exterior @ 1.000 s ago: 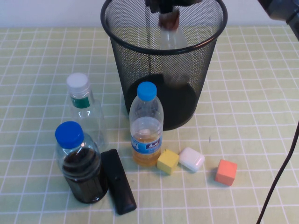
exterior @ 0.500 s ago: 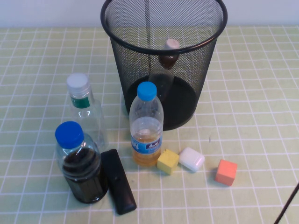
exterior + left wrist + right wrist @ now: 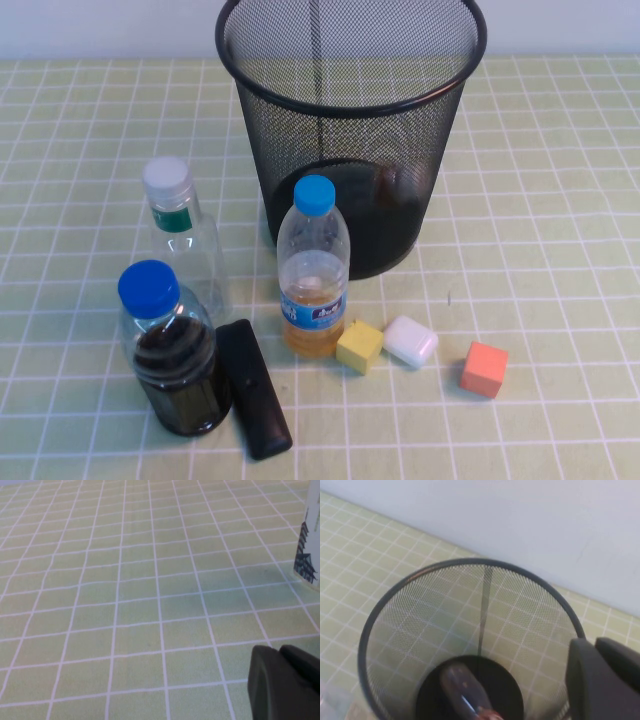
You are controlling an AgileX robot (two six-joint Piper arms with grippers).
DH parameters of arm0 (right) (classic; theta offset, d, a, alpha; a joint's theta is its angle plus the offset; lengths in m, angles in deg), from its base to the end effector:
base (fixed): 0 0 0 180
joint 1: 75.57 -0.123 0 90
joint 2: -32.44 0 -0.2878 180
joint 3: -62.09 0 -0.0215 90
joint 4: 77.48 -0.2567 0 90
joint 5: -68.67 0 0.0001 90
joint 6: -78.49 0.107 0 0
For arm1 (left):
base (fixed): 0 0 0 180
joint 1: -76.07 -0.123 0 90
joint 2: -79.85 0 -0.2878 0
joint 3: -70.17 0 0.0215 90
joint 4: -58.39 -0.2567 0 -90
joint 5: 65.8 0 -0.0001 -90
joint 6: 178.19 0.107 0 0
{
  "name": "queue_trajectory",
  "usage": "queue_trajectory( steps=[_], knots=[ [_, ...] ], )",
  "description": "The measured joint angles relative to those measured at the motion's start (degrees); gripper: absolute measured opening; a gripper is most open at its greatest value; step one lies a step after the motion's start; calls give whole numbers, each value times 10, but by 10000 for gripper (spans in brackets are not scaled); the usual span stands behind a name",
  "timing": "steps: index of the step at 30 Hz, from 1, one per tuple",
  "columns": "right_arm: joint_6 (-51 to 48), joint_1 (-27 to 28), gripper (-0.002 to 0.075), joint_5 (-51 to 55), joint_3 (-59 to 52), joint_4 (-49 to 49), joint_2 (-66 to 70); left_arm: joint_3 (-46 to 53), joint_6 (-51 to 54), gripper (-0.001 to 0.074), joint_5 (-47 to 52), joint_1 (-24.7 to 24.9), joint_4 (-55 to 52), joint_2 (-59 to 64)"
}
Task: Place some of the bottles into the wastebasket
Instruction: Pick up a bottle from the table with left arm
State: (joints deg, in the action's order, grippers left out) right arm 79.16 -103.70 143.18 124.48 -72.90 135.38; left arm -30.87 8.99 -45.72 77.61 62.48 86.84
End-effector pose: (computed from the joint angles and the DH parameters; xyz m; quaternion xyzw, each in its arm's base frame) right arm 0.2787 0.1397 0.5673 -0.1887 0.8217 0.0964 0.5291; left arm 0.0716 -0.0046 0.1681 0.0413 0.7974 -0.0003 0.6020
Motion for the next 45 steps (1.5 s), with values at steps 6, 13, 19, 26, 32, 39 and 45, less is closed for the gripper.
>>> queue_trajectory(
  steps=[6,13,19,26,32,39,45],
  knots=[
    [17,0,-8,0,-198,37,-143,0,0,-4,0,0,0,0],
    [18,0,-8,0,-415,41,-281,0,0,-4,0,0,0,0],
    [18,0,-8,0,-523,54,-324,0,0,-4,0,0,0,0],
    [18,0,-8,0,-546,86,-313,0,0,-4,0,0,0,0],
    [18,20,-8,-68,-611,96,-337,0,0,-4,0,0,0,0],
    [17,151,-8,-436,-956,61,-531,0,0,-4,0,0,0,0],
    [18,253,-7,-718,-1276,24,-750,0,0,-4,0,0,0,0]
  ],
)
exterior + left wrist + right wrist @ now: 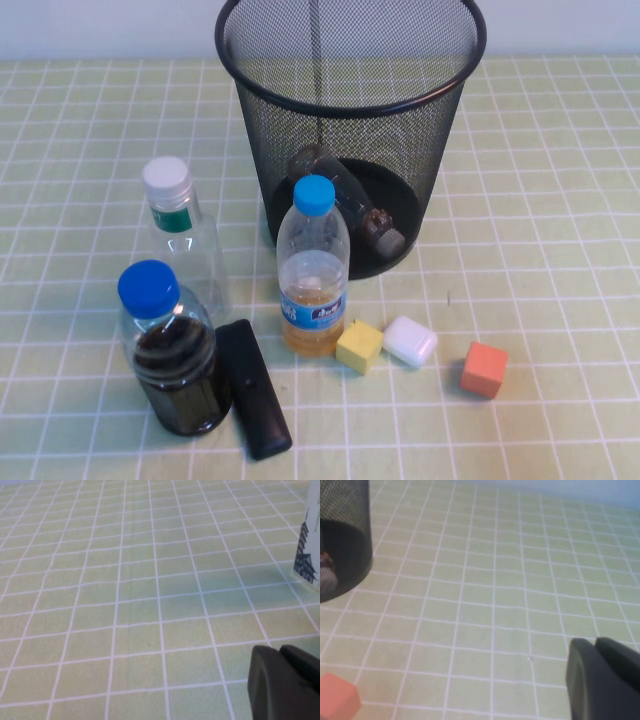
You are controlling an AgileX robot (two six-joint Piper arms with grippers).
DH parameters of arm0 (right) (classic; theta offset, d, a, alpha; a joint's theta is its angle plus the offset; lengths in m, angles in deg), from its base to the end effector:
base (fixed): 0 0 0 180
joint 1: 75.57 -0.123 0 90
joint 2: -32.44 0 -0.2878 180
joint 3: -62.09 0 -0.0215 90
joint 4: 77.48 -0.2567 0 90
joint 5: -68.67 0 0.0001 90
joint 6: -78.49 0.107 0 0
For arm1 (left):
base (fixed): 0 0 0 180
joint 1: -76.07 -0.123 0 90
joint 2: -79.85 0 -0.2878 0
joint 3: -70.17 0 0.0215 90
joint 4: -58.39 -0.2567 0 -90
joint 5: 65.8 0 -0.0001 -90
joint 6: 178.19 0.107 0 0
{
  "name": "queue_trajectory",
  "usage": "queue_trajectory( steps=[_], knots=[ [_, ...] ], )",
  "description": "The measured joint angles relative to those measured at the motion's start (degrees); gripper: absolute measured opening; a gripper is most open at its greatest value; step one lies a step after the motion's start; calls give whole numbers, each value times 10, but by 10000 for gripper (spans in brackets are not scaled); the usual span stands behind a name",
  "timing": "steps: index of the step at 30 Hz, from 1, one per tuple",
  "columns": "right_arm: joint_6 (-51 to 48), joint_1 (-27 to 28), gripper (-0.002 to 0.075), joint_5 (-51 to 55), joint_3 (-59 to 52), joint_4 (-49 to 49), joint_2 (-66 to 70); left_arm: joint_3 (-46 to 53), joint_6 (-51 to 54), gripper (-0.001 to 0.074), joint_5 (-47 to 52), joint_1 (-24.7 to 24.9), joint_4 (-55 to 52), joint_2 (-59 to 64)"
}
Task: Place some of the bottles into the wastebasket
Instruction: Pick up a bottle from the table with left arm
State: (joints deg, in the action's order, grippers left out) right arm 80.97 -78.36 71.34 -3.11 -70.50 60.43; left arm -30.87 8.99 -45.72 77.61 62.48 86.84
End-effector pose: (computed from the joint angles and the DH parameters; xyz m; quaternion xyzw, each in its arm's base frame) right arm 0.1097 0.0047 0.2543 -0.0452 0.7408 -0.0121 0.6701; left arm 0.0716 -0.0046 0.1681 0.0413 0.7974 -0.0003 0.6020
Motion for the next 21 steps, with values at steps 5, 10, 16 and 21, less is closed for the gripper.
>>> queue_trajectory(
  steps=[5,10,16,21],
  knots=[
    [0,39,-7,-71,-130,-35,-145,0,0,-4,0,0,0,0],
    [-6,43,-7,0,-136,-30,-226,0,0,-5,0,0,0,0],
    [-13,31,-7,95,-136,-22,-224,0,0,-4,0,0,0,0],
    [-15,15,-7,162,-136,-14,-224,0,0,-4,0,0,0,0]
  ],
)
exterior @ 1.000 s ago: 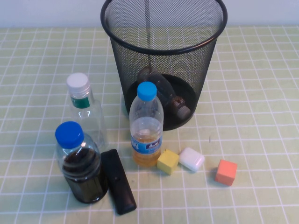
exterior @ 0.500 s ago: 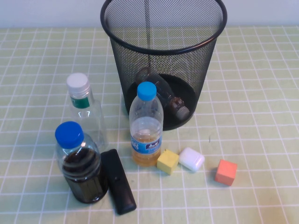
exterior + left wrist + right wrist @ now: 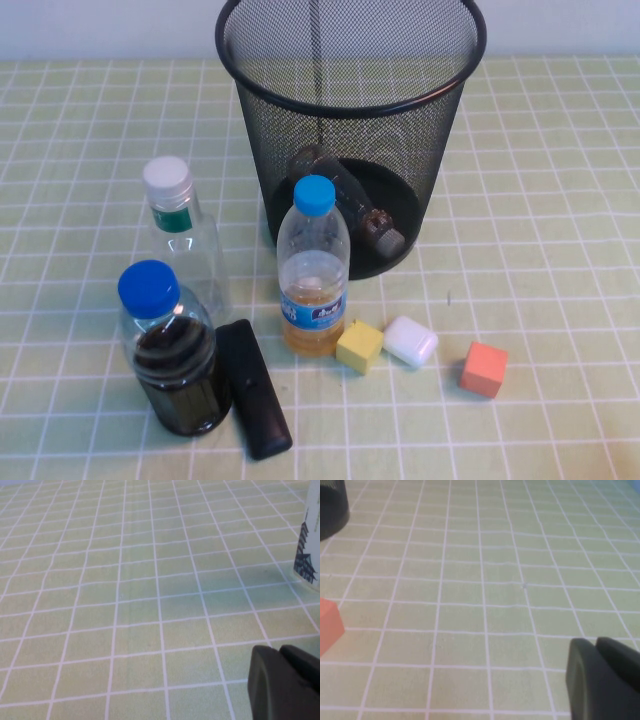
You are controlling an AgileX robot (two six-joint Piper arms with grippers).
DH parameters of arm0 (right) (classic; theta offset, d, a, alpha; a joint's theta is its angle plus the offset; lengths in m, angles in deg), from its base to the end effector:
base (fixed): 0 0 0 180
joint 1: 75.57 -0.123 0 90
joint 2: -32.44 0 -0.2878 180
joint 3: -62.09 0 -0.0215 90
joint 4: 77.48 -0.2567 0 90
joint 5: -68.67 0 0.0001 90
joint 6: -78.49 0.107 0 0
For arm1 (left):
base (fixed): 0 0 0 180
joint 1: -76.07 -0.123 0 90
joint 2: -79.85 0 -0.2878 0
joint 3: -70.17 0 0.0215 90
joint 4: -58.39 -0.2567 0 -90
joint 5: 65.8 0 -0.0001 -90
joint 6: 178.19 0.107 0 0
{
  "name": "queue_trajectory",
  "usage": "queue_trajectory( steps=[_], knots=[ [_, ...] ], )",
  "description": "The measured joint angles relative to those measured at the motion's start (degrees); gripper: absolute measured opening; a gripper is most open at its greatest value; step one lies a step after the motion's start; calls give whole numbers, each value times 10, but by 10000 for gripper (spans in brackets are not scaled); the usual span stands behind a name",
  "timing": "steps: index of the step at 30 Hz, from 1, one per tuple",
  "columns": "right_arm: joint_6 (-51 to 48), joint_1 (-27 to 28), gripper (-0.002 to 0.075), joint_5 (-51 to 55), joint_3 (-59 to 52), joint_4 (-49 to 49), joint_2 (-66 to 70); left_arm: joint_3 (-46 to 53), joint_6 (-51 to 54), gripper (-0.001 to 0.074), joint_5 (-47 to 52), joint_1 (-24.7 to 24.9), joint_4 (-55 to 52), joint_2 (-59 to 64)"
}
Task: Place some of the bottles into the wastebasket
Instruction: Pick up a bottle from the table with left arm
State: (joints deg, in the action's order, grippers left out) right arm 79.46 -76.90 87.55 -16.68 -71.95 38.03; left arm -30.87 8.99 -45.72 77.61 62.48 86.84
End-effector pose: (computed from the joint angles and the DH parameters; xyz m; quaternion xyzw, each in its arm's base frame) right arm 0.0711 -0.0017 0.1732 -0.0285 0.7829 -0.0281 0.6208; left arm 0.0716 -0.0046 0.1681 0.0413 0.7974 -0.0003 0.6020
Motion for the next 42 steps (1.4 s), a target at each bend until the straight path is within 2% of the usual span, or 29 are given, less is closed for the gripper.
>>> queue_trajectory(
  steps=[42],
  knots=[
    [0,0,-8,-1,0,1,0,0,-3,-4,-20,0,-19,0]
  ],
)
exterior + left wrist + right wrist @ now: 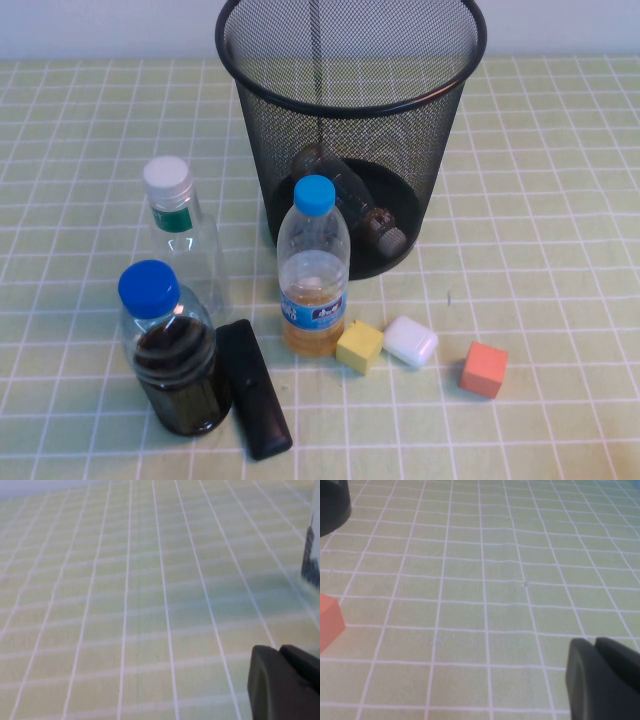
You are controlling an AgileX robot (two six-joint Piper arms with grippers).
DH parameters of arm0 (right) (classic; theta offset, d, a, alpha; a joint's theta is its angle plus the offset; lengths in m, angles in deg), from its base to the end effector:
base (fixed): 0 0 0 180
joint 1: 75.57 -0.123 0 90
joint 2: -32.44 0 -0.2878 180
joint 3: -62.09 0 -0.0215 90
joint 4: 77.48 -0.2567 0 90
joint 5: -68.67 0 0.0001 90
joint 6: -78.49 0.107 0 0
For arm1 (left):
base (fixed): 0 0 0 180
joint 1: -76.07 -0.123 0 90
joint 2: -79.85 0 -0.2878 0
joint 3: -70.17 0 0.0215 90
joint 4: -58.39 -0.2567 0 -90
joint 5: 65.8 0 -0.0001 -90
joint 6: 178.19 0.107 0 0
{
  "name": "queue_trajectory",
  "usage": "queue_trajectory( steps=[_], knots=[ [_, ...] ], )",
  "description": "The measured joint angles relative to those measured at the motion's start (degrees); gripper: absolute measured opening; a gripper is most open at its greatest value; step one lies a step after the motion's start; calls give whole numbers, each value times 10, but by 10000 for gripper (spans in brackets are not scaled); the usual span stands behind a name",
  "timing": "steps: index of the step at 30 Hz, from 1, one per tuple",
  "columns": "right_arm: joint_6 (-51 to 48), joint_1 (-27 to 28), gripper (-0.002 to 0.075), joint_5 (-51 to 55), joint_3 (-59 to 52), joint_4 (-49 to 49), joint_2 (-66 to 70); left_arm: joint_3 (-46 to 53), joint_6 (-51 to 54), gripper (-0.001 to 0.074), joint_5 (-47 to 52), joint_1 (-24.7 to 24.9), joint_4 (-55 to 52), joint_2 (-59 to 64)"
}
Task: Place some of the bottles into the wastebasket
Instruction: Pick up a bottle from the table with left arm
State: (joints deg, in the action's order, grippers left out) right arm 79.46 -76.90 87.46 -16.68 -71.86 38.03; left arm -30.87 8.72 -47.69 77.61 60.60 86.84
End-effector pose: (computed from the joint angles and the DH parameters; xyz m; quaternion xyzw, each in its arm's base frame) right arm 0.0711 -0.0017 0.1734 -0.0290 0.7824 -0.0287 0.6214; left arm 0.0726 -0.0032 0.1715 0.0473 0.7868 0.0128 0.6152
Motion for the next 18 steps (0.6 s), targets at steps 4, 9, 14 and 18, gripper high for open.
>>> queue_trajectory(
  steps=[4,9,14,18],
  knots=[
    [0,0,-8,0,0,0,0,0,-37,-4,-97,0,49,0],
    [0,0,-8,0,0,0,0,0,-62,-5,-213,0,90,0],
    [0,0,-8,0,0,0,0,-17,-211,-4,-206,0,115,0],
    [0,0,-8,0,0,0,0,-104,-225,-4,-86,0,114,37]
  ],
)
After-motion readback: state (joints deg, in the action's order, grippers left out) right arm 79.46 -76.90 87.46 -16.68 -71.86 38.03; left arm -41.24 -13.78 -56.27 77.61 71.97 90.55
